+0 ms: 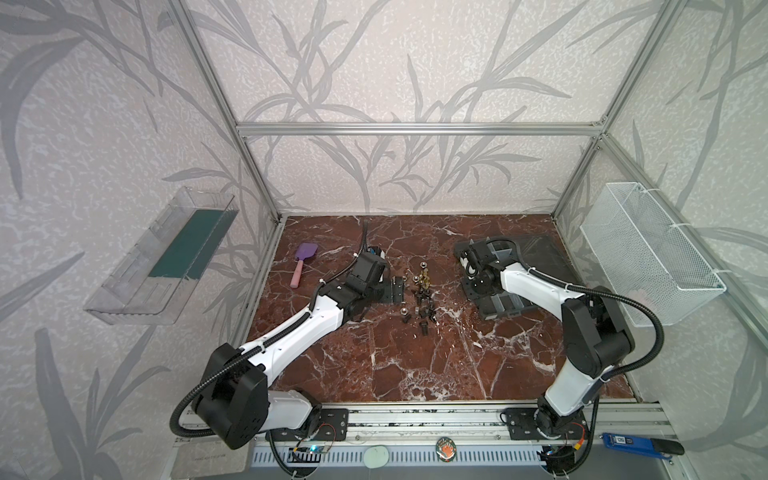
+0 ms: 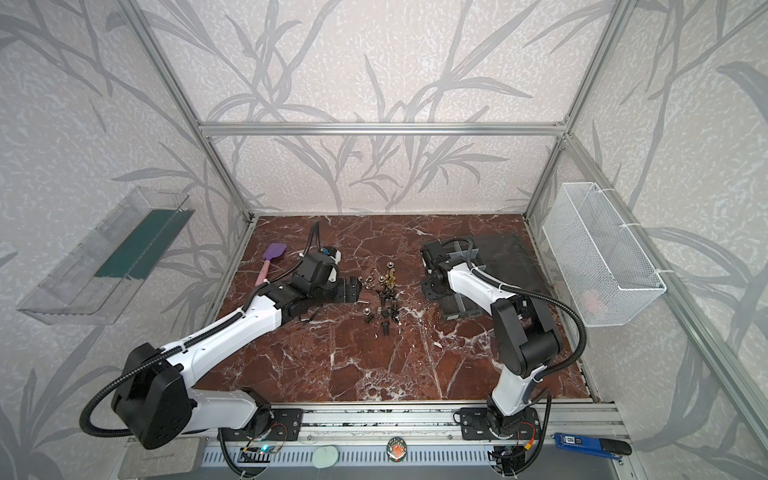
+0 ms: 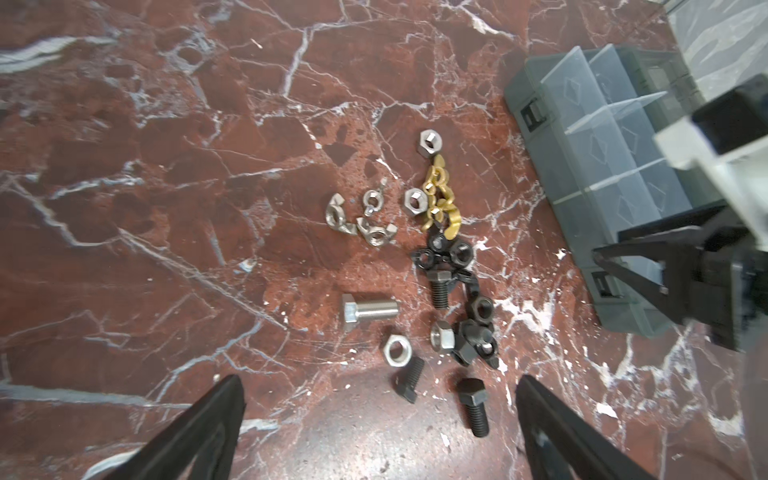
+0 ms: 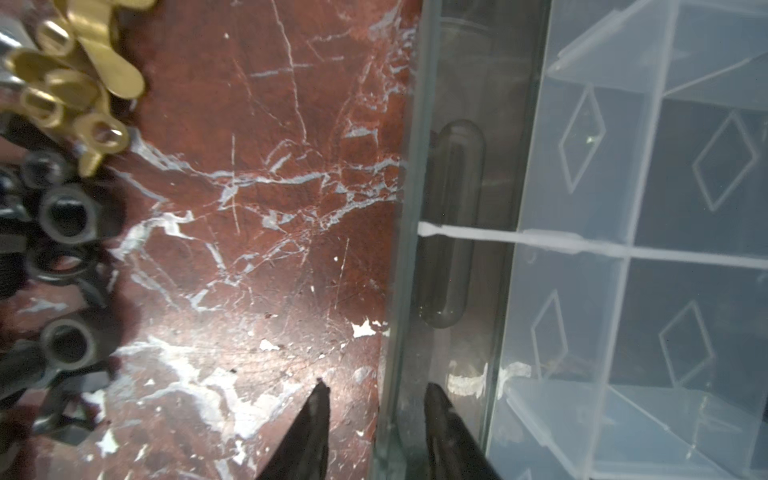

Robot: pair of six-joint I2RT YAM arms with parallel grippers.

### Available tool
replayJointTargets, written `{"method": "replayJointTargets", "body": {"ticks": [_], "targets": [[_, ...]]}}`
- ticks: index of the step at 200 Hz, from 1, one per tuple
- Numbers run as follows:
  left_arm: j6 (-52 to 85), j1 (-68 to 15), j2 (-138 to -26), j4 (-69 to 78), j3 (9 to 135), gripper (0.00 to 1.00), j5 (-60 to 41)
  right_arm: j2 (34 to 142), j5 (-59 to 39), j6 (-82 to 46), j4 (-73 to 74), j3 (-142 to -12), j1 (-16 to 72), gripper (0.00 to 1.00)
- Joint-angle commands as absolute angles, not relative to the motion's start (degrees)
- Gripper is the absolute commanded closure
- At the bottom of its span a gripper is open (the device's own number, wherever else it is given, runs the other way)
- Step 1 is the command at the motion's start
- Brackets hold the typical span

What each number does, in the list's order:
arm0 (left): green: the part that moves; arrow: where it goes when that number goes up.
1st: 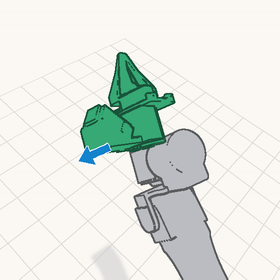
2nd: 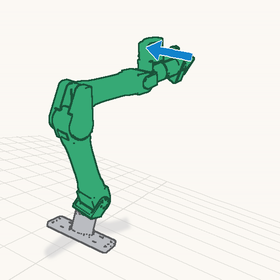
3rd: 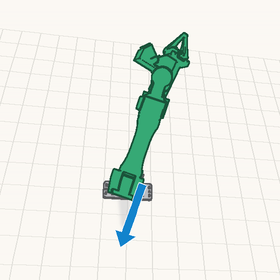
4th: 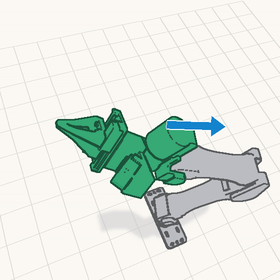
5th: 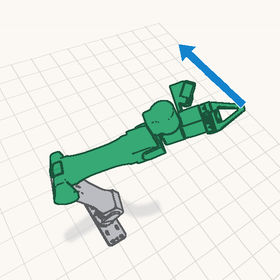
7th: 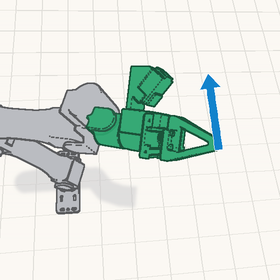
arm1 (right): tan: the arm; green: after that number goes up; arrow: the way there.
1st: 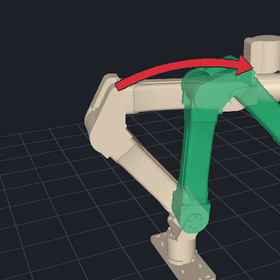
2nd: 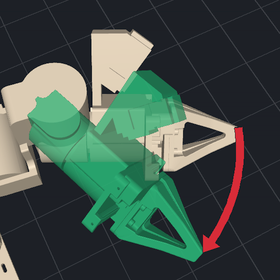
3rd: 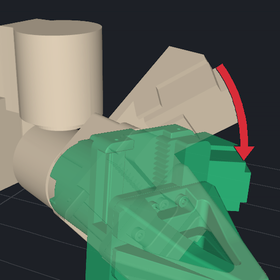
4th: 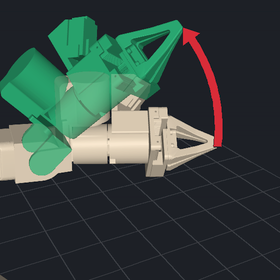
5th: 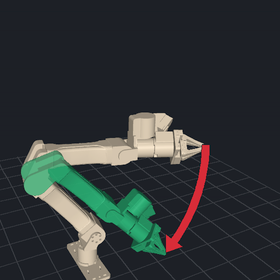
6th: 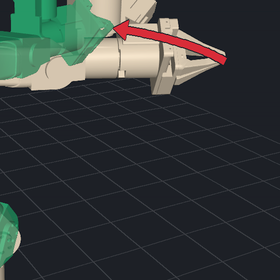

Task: Sort the screws and nuts into containers

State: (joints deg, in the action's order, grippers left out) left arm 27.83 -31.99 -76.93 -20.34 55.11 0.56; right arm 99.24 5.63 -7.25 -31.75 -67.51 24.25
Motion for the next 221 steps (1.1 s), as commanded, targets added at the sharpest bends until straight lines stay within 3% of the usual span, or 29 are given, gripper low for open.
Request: {"method": "replayJointTargets", "body": {"ticks": [1,39,58,96,135,152,176,221], "targets": [[26.20,-32.08,-77.08,-24.49,57.90,0.01,4.90,95.75,3.57,-9.62,-33.82,-69.33,24.37,0.44],[24.58,-32.09,-75.44,-26.47,58.08,0.01,9.37,94.96,4.94,-10.99,-34.09,-70.81,24.74,0.15],[24.33,-31.85,-73.30,-25.08,56.58,0.01,6.45,94.93,2.71,-13.99,-34.46,-72.04,24.75,0.00],[26.99,-30.61,-69.82,-21.01,51.55,0.01,2.09,93.64,-1.86,-18.90,-32.88,-73.05,26.54,0.01],[27.97,-29.48,-68.24,-21.74,50.09,0.01,-3.32,91.23,1.00,-21.53,-29.57,-68.99,32.83,0.00],[30.41,-28.14,-68.29,-20.94,49.11,0.01,-7.40,92.20,0.34,-22.53,-27.52,-67.17,35.23,0.07],[33.16,-25.47,-67.74,-20.34,47.61,0.01,-11.27,95.01,-0.61,-22.61,-27.86,-67.67,37.80,0.26],[38.70,-20.66,-67.04,-14.59,43.42,0.01,-17.59,100.10,0.59,-22.94,-27.42,-69.66,42.87,0.38]]}}
